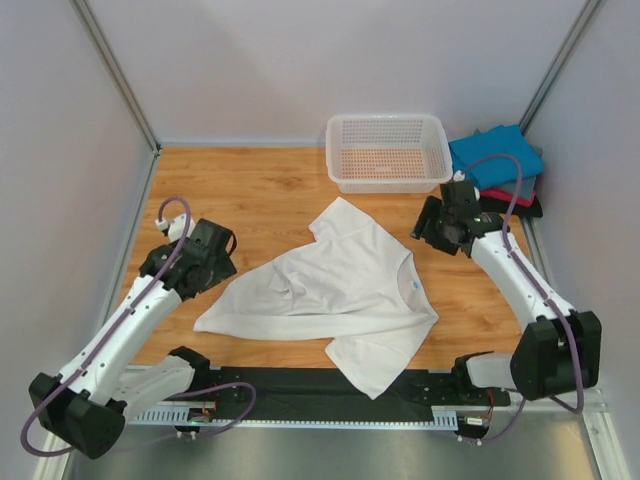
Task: Fold and stack the t-shirts
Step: Flatten the tshirt out
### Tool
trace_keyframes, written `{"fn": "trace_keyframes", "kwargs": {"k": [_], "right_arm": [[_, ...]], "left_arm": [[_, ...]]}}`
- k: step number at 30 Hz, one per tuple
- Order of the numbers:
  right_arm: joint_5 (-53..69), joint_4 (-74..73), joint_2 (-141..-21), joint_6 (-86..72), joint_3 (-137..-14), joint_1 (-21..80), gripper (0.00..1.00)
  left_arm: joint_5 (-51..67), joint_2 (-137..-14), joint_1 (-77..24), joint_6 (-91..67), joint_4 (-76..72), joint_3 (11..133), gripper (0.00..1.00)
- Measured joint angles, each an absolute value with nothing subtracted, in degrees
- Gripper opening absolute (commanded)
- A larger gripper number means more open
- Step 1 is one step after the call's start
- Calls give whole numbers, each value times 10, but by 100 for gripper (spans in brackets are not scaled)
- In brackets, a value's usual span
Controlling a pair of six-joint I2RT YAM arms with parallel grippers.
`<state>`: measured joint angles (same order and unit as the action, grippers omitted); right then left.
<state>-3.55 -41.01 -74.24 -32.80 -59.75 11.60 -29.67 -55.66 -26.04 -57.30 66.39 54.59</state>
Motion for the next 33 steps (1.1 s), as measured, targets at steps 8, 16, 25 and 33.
{"fn": "trace_keyframes", "kwargs": {"k": [8, 16, 25, 33], "right_arm": [[-10, -307, -941, -263, -675, 174, 54], [-9, -273, -1062, -241, -726, 175, 50], [-19, -271, -1096, -249, -720, 175, 38], [-40, -241, -1062, -292, -660, 173, 16]], "left_arm": [[-257, -704, -258, -433, 480, 570, 87], [-182, -816, -255, -426, 394, 527, 82], [-154, -825, -255, -407, 338, 511, 81], [-155, -881, -255, -408, 336, 520, 80]]}}
